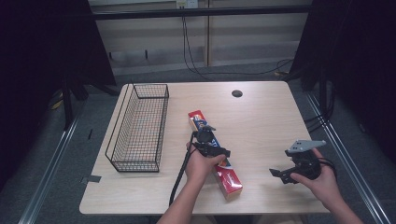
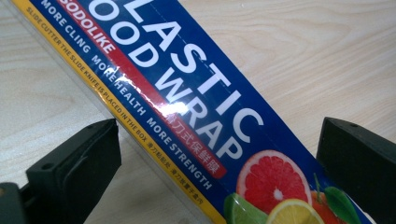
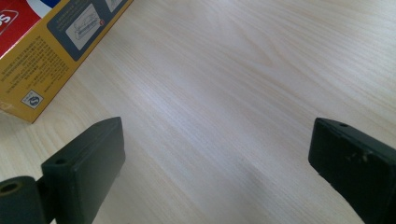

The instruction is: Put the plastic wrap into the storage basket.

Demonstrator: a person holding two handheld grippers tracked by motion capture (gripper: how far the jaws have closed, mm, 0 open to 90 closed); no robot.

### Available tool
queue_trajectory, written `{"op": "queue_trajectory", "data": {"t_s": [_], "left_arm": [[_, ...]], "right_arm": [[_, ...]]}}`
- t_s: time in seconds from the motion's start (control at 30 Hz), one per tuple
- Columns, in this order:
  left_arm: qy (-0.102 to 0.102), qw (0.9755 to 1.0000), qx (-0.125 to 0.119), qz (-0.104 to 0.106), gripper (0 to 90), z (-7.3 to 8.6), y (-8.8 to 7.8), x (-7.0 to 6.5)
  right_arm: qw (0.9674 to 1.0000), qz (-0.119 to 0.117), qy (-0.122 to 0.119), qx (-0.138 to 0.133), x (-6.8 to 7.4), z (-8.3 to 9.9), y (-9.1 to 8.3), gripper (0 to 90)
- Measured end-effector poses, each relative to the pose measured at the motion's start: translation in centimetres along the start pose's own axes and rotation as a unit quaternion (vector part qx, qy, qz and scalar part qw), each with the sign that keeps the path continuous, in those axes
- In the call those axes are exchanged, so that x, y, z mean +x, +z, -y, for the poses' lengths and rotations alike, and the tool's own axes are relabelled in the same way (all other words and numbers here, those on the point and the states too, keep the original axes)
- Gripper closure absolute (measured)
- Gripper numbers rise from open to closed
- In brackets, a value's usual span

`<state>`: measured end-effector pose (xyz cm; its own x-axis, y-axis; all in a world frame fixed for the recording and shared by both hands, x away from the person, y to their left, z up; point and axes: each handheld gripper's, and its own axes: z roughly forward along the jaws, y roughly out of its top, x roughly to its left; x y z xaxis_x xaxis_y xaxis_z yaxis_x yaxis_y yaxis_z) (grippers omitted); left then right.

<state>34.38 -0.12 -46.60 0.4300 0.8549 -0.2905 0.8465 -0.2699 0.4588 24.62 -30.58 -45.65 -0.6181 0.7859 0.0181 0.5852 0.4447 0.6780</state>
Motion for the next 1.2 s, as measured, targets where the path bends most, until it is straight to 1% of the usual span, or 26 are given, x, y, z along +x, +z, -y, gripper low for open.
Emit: {"op": "queue_trajectory", "data": {"t_s": [0.1,0.13,0.17,0.33,0.37,0.4,0.43,0.47,0.5,0.53,0.57,0.6,0.63,0.67,0.7,0.73,0.77,0.8,0.83,0.9,0.97,1.03,1.07,1.13,1.17,1.2], "left_arm": [[-0.006,1.0000,0.003,-0.001,1.9,-0.2,0.1,0.1],[-0.007,1.0000,0.006,-0.001,2.6,-0.3,0.0,0.1],[-0.007,1.0000,0.005,-0.005,3.9,-0.3,0.0,0.2],[-0.006,0.9998,0.013,-0.011,6.2,-0.7,0.0,0.5],[-0.006,0.9998,0.014,-0.012,7.1,-0.8,-0.1,0.5],[-0.010,0.9996,0.020,-0.015,9.8,-1.0,-0.3,0.7],[-0.010,0.9996,0.020,-0.015,11.7,-1.0,-0.3,0.7],[-0.019,0.9994,0.022,-0.021,13.4,-1.2,-0.5,1.0],[-0.019,0.9994,0.022,-0.021,15.3,-1.2,-0.5,1.0],[-0.020,0.9992,0.027,-0.024,17.3,-1.3,-0.7,1.1],[-0.030,0.9986,0.033,-0.030,19.4,-1.4,-1.0,1.4],[-0.030,0.9986,0.033,-0.030,21.3,-1.4,-1.0,1.4],[-0.036,0.9980,0.042,-0.031,21.3,-1.5,-1.2,1.6],[-0.040,0.9972,0.051,-0.038,24.3,-1.6,-1.5,1.9],[-0.040,0.9972,0.051,-0.038,25.5,-1.6,-1.5,1.9],[-0.041,0.9968,0.056,-0.039,25.5,-1.8,-1.7,2.1],[-0.041,0.9964,0.059,-0.045,28.2,-1.8,-1.8,2.2],[-0.037,0.9954,0.068,-0.057,29.4,-2.1,-2.1,2.4],[-0.037,0.9954,0.068,-0.057,30.9,-2.1,-2.1,2.4],[-0.033,0.9944,0.072,-0.070,32.3,-2.3,-2.4,2.6],[-0.031,0.9937,0.069,-0.083,34.7,-2.4,-2.6,3.0],[-0.033,0.9938,0.065,-0.084,34.6,-2.4,-2.5,3.1],[-0.036,0.9938,0.062,-0.085,34.1,-2.5,-2.5,3.1],[-0.034,0.9935,0.058,-0.092,33.4,-2.6,-2.3,3.1],[-0.028,0.9933,0.057,-0.097,32.6,-2.7,-2.0,3.2],[-0.034,0.9930,0.055,-0.099,32.4,-2.8,-1.8,3.2]], "right_arm": [[1.0000,-0.002,0.005,0.005,0.1,0.0,-0.1,4.0],[1.0000,-0.004,0.004,0.004,0.1,0.0,-0.1,4.0],[1.0000,-0.001,-0.001,0.002,0.0,0.0,-0.1,4.0],[1.0000,-0.002,0.000,-0.001,0.0,0.1,-0.2,4.1],[1.0000,-0.001,0.004,0.002,0.0,0.1,-0.3,4.0],[1.0000,-0.004,0.002,-0.001,-0.1,0.1,-0.2,4.1],[1.0000,-0.004,0.002,-0.001,-0.1,0.1,-0.2,4.1],[1.0000,-0.003,0.004,0.002,-0.1,0.2,-0.3,4.2],[1.0000,-0.003,0.004,0.002,-0.1,0.2,-0.3,4.2],[1.0000,-0.005,0.004,0.000,-0.1,0.2,-0.3,4.1],[1.0000,-0.005,0.005,-0.002,-0.1,0.2,-0.4,4.1],[1.0000,-0.005,0.005,-0.002,-0.1,0.2,-0.4,4.1],[1.0000,-0.002,0.006,-0.001,-0.1,0.2,-0.4,4.1],[1.0000,-0.004,0.007,-0.002,-0.3,0.2,-0.4,4.1],[0.9999,-0.002,0.010,0.000,-0.3,0.2,-0.5,4.1],[0.9999,-0.002,0.010,0.000,-0.3,0.2,-0.5,4.1],[1.0000,-0.001,0.008,-0.002,-0.3,0.2,-0.4,4.2],[0.9999,0.000,0.010,-0.002,-0.3,0.2,-0.5,4.2],[0.9999,-0.003,0.009,-0.005,-0.3,0.2,-0.4,4.1],[1.0000,0.000,0.010,-0.003,-0.3,0.2,-0.5,4.1],[0.9999,0.000,0.010,-0.002,-0.3,0.2,-0.5,4.2],[1.0000,0.000,0.007,-0.004,-0.3,0.2,-0.4,4.2],[0.9999,0.000,0.010,-0.002,-0.3,0.2,-0.4,4.2],[1.0000,0.001,0.007,-0.004,-0.3,0.1,-0.4,4.2],[0.9999,-0.004,0.009,-0.007,-0.3,0.1,-0.4,4.2],[0.9999,-0.004,0.013,-0.006,-0.2,0.0,-0.5,4.2]]}}
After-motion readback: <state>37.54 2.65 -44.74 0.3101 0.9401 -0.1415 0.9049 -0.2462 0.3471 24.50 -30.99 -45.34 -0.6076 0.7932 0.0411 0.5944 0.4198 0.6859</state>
